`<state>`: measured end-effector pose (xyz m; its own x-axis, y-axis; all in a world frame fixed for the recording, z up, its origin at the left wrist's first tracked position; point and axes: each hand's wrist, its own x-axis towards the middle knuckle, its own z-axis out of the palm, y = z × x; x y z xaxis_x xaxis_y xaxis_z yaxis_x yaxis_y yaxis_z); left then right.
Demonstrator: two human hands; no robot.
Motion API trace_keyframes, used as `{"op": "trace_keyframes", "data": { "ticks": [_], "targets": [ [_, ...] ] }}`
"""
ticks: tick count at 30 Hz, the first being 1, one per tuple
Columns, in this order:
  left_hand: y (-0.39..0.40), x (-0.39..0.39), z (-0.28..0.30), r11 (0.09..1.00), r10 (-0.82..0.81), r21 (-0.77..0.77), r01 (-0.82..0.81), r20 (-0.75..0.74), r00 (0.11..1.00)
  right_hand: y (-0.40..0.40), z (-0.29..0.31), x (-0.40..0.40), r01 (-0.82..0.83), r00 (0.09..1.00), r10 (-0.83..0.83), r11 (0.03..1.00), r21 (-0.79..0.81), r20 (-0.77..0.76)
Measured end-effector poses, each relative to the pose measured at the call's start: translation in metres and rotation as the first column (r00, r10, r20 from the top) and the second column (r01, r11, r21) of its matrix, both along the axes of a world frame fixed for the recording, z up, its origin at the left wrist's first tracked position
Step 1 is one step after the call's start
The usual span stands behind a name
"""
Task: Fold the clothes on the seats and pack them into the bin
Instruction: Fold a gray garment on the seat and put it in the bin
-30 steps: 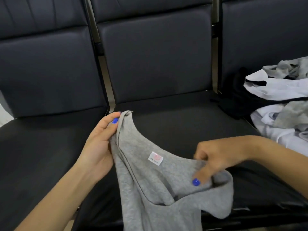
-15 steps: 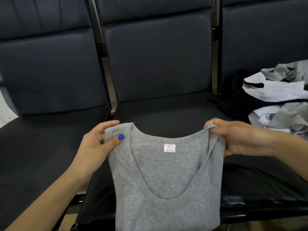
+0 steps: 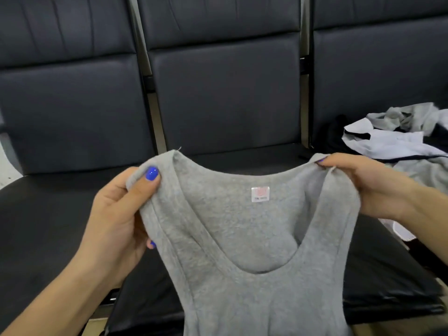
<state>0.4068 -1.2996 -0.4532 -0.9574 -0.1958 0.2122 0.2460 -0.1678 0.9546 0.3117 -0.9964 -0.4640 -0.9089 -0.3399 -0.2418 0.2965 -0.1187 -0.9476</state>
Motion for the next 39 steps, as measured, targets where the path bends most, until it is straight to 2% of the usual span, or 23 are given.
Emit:
{"op": "trace_keyframes", "data": {
  "ticks": [4,6,12,19,21,23,26,28,30,34,37,39],
  "targets": [
    [0.0,-0.002,-0.007,0.996,0.084,-0.018,-0.084,0.019,0.996,0.012,0.005,0.006,-0.296,0.937,0.307,0.951,0.088,-0.166],
    [-0.003,-0.005,-0.01,0.991,0.13,-0.035,-0.129,0.041,0.991,0.019,0.0,0.002,-0.344,0.909,0.37,0.926,0.153,-0.195],
    [-0.009,-0.011,-0.017,0.974,0.201,-0.115,-0.197,0.03,0.979,0.018,-0.007,-0.004,-0.151,0.924,0.277,0.898,0.413,-0.265],
    [-0.002,-0.019,-0.02,0.961,0.227,-0.189,-0.204,0.11,0.968,0.012,-0.006,-0.003,0.104,0.915,0.127,0.841,0.53,-0.382],
    [-0.003,-0.023,-0.021,0.96,0.193,-0.235,-0.155,0.148,0.97,0.012,-0.011,-0.01,0.231,0.886,0.098,0.755,0.614,-0.453],
    [-0.008,-0.029,-0.025,0.963,0.101,-0.268,-0.029,0.259,0.96,0.01,-0.019,-0.019,0.309,0.857,0.145,0.623,0.718,-0.495],
    [-0.014,-0.037,-0.036,0.924,0.012,-0.347,0.159,0.445,0.895,-0.001,-0.036,-0.032,0.233,0.889,0.245,0.486,0.843,-0.387],
    [-0.015,-0.043,-0.044,0.935,0.026,-0.32,0.153,0.492,0.87,-0.011,-0.048,-0.04,0.127,0.917,0.29,0.436,0.891,-0.273],
    [-0.016,-0.049,-0.054,0.972,0.031,-0.215,0.096,0.521,0.853,-0.021,-0.056,-0.048,0.04,0.946,0.265,0.471,0.881,-0.185],
    [-0.022,-0.059,-0.074,0.992,0.051,-0.124,0.019,0.533,0.845,-0.039,-0.063,-0.058,-0.005,0.996,0.064,0.682,0.731,-0.053],
    [-0.028,-0.068,-0.09,0.982,0.105,-0.19,-0.006,0.515,0.851,-0.05,-0.069,-0.061,0.089,0.995,-0.102,0.811,0.579,-0.009],
    [-0.03,-0.072,-0.101,0.962,0.134,-0.272,0.011,0.507,0.851,-0.055,-0.074,-0.061,0.111,0.991,-0.133,0.815,0.568,-0.003]
  ]
}}
